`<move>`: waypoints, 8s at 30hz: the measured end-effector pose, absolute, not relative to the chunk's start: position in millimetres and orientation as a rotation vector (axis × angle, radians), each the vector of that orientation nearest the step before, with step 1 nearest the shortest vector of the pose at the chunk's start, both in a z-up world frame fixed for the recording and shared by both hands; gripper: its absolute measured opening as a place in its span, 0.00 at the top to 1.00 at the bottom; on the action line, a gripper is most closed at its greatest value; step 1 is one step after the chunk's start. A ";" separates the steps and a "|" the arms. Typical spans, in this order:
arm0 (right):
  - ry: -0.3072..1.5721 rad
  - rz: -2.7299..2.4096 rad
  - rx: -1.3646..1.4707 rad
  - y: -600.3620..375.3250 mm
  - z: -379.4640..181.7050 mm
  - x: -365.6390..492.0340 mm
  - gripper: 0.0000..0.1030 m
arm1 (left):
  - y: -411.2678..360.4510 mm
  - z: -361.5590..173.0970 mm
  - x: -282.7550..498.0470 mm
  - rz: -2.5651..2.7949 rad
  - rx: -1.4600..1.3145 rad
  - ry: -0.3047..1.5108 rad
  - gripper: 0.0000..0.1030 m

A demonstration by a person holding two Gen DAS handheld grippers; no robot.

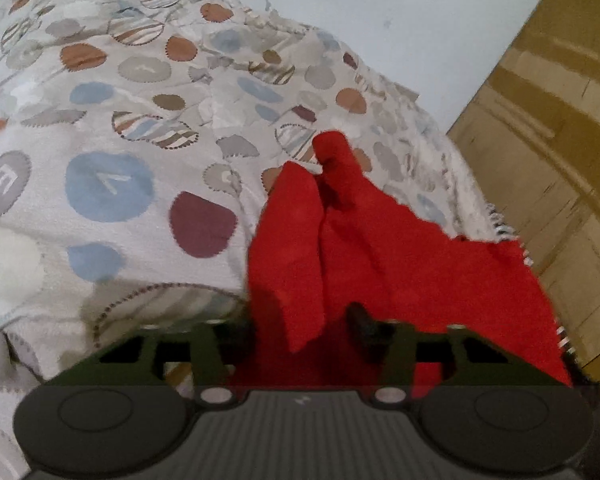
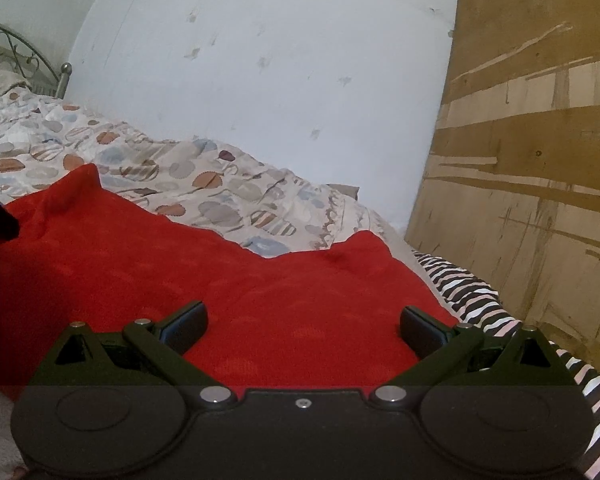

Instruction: Fold small clothes

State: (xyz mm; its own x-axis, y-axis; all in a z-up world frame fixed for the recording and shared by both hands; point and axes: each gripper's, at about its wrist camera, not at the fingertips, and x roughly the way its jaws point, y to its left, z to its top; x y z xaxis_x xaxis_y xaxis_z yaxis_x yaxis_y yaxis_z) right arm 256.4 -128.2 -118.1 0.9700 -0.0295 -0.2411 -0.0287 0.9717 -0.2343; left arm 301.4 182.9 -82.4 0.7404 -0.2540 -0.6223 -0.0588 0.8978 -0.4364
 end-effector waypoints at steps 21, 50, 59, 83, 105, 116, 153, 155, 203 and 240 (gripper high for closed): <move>0.243 0.007 -0.224 -131.5 -117.7 255.0 0.01 | 155.3 -78.8 301.2 -0.168 -0.324 0.725 0.14; 0.174 0.014 -0.350 -167.9 -75.9 242.2 0.01 | 111.4 28.6 337.9 -0.279 -0.392 0.656 0.88; 0.307 -0.117 -0.222 -226.5 -95.5 228.5 0.01 | -74.0 38.7 372.2 -0.438 -0.017 0.735 0.88; 0.365 -0.136 -0.182 -231.2 -113.7 228.7 0.01 | -25.6 26.7 284.2 -0.653 -0.111 0.373 0.00; 0.632 0.391 0.651 -279.5 -24.1 349.4 0.00 | 19.5 -52.8 282.4 -0.523 -0.021 0.374 0.00; 1.013 0.384 1.004 -264.2 -55.9 423.8 0.00 | 21.7 -51.2 285.9 -0.591 -0.077 0.336 0.13; 0.654 0.224 0.372 -319.2 -58.8 366.9 0.27 | -87.5 -82.9 230.7 -0.870 0.353 0.218 0.25; 0.666 0.226 0.361 -319.9 -51.4 362.1 0.18 | -83.6 -82.7 225.8 -0.854 0.339 0.187 0.21; 0.612 0.221 0.489 -344.7 -61.8 321.4 0.01 | 19.0 -102.5 316.1 -0.661 -0.431 0.773 0.00; 0.517 0.207 0.512 -332.5 -137.7 350.3 0.01 | 12.0 -93.6 306.4 -0.649 -0.346 0.726 0.00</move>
